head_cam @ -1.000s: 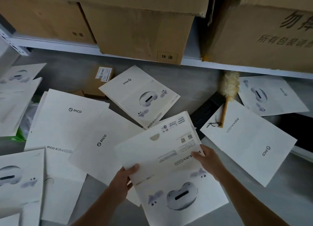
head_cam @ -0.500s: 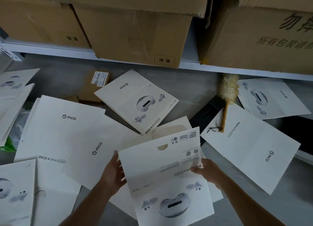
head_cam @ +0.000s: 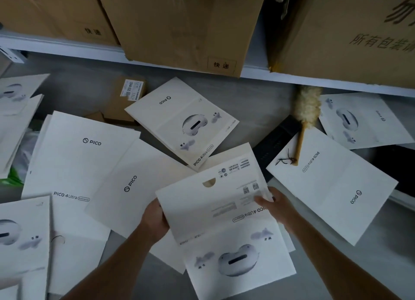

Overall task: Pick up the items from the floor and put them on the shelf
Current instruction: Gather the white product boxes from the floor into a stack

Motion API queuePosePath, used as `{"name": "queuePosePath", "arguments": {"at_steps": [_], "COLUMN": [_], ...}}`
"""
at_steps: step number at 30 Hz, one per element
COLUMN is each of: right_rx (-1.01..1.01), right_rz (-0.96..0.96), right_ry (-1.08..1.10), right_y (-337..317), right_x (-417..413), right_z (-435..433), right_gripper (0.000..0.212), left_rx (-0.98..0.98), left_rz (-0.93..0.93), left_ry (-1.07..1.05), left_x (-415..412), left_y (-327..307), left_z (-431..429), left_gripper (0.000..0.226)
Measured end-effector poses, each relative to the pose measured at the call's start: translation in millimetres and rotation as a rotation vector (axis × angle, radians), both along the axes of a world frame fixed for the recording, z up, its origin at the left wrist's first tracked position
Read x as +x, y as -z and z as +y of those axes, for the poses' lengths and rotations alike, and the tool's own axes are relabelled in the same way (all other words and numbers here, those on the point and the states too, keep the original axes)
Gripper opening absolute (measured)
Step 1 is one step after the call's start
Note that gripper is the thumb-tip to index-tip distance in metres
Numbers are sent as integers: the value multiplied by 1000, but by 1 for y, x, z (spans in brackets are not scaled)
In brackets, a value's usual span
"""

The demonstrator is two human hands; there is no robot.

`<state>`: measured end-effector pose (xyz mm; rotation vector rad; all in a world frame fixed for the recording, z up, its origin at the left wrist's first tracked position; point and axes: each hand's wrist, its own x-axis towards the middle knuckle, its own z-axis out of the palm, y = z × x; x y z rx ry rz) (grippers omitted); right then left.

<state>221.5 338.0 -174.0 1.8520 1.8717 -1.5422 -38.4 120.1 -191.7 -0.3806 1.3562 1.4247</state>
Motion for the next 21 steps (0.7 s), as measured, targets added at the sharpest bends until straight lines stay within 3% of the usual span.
{"name": "queuePosePath", "arguments": {"at_steps": [3, 6, 9, 10, 12, 15, 21], "right_rx": [101, 124, 394, 416, 244, 12, 262], "right_rz": [-102, -175, -242, -279, -358, -254, -97], "right_ry": [92, -22, 12, 95, 156, 53, 111], "right_y": [12, 23, 24, 23, 29, 36, -51], "right_x": [-19, -36, -45, -43, -35, -24, 16], "right_z": [-4, -7, 3, 9, 20, 20, 74], "right_gripper": [27, 33, 50, 60, 73, 50, 33], "left_rx": [59, -49, -272, -300, -287, -263, -257], "left_rz": [-152, 14, 128, 109, 53, -2, 62], "left_ry": [42, 136, -60, -128, -216, -228, -260], "left_x": [4, 20, 26, 25, 20, 16, 7], "left_y": [-8, 4, 30, 35, 39, 46, 42], "left_z": [-8, -24, -43, -50, -62, -74, -57], "left_gripper": [68, 64, 28, 27, 31, 45, 30]}}
